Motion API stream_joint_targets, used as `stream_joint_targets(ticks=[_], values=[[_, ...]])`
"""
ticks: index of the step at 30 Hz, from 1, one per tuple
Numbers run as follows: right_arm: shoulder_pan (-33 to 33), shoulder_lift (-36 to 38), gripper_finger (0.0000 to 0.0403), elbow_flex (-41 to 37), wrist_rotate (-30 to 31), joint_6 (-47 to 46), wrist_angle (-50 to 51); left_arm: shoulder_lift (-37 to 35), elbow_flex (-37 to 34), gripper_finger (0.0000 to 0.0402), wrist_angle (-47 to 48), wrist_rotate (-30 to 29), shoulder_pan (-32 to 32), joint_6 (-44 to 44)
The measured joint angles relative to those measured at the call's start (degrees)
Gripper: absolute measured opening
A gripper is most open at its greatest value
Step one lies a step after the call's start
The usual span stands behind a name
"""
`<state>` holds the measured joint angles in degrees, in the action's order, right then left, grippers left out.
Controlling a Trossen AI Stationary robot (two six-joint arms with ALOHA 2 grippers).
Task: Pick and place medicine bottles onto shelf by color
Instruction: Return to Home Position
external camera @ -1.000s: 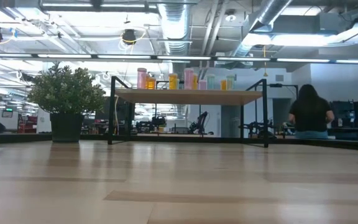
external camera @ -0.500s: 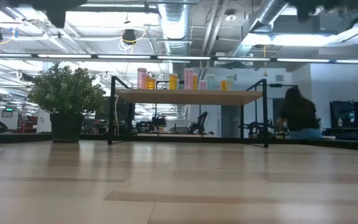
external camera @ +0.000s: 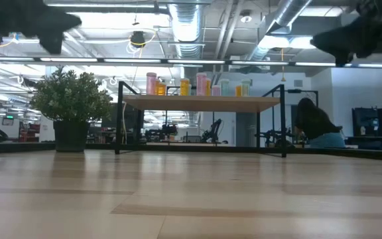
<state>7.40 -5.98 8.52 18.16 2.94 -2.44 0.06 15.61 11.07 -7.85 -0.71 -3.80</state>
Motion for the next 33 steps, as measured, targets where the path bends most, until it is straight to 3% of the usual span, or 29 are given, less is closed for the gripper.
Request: stream_joint_targets(ticks=[4,13,17,26,33], values=[[-0.04,6.01,0.0094,-4.10,-0.28,0.12,0.11,1.01,-2.92,0.0019,-3.51,2.09,0.02,-1.30],[0.00,5.15,0.0042,-8.03,-1.16,-5.04,-1.71,0.27,-10.14,0.0019,-5.90,6.26,0.02,-3.73],[0.00,5.03,0.0007,-8.04,2.38,-7.47,-1.88,0.23,-13.11,0.0019,-8.77,11.16,0.04,-4.45],[-0.11,4.85,0.0059,-8.08,4.80,-6.57,-1.59,0.30,-13.85,0.0001,-10.69,16.86,-0.02,-4.64],[-0.11,4.87,0.0061,-8.12,4.63,-7.45,-1.55,0.30,-13.85,0.0001,-9.56,9.20,-0.02,-3.64]])
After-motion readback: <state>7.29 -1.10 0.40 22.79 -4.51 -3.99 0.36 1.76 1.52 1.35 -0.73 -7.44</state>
